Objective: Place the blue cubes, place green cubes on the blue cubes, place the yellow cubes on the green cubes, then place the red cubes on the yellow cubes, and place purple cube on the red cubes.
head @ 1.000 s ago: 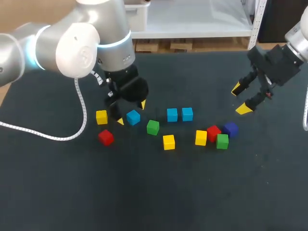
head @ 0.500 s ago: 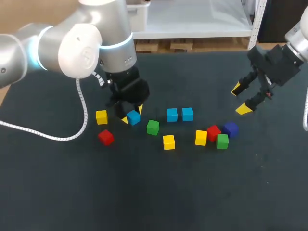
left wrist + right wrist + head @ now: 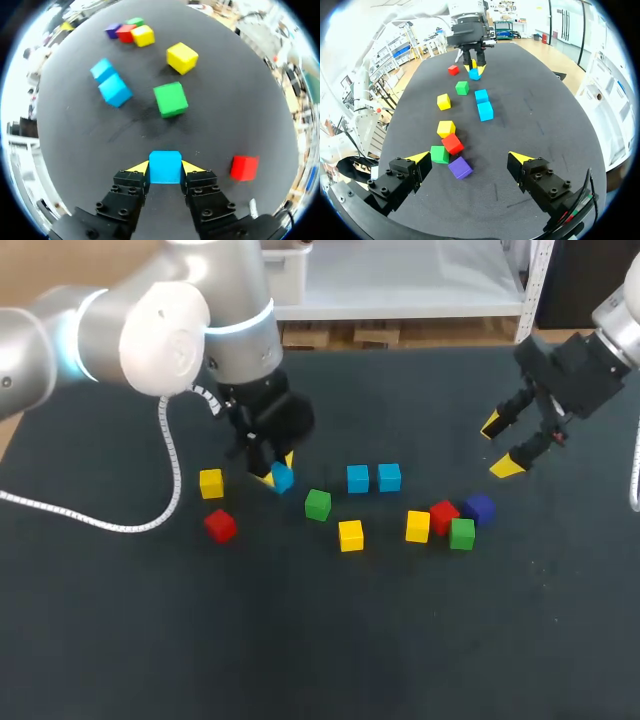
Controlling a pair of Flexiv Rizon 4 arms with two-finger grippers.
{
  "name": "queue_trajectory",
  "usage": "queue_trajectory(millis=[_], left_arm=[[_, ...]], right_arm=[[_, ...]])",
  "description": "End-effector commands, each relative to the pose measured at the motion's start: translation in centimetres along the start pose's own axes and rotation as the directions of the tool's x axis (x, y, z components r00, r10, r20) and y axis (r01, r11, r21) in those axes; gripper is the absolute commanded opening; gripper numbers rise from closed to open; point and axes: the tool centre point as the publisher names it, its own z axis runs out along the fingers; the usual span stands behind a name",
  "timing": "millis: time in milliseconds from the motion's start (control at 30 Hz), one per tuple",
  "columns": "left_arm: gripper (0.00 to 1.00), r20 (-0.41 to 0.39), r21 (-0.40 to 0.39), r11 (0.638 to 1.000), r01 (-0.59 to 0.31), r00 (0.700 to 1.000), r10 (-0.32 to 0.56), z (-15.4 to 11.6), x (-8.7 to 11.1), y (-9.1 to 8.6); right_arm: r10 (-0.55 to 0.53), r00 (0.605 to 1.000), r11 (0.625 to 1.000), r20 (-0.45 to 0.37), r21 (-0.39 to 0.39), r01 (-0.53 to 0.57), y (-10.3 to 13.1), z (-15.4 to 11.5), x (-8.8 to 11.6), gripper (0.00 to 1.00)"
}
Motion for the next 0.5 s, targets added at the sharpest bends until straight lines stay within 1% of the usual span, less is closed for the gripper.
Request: queue_trajectory(millis=[33, 100, 200, 300, 500], left_arm=[[0.00, 0.036, -0.007, 0.990, 0.138, 0.990, -0.137, 0.0, 0.1, -0.2], [0.00, 0.052, -0.024, 0.975, 0.219, 0.975, -0.218, 0.1, -0.1, -0.2], [0.00, 0.067, -0.041, 0.954, 0.298, 0.953, -0.295, 0.1, -0.6, 0.0], [0.00, 0.065, -0.056, 0.936, 0.346, 0.937, -0.343, 0.2, -1.2, 0.5], [0.00, 0.023, -0.084, 0.912, 0.400, 0.916, -0.400, 0.1, -2.1, 1.6]], right_arm=[[0.000, 1.000, 1.000, 0.001, 0.000, 0.000, 0.0, 0.0, 0.0, 1.00], [0.000, 1.000, 1.000, 0.001, 0.000, 0.000, 0.0, 0.0, 0.0, 1.00], [0.000, 1.000, 1.000, 0.001, 0.000, 0.000, 0.0, 0.0, 0.0, 1.00], [0.000, 1.000, 1.000, 0.001, 0.000, 0.000, 0.0, 0.0, 0.0, 1.00], [0.000, 1.000, 1.000, 0.001, 0.000, 0.000, 0.0, 0.0, 0.0, 1.00]])
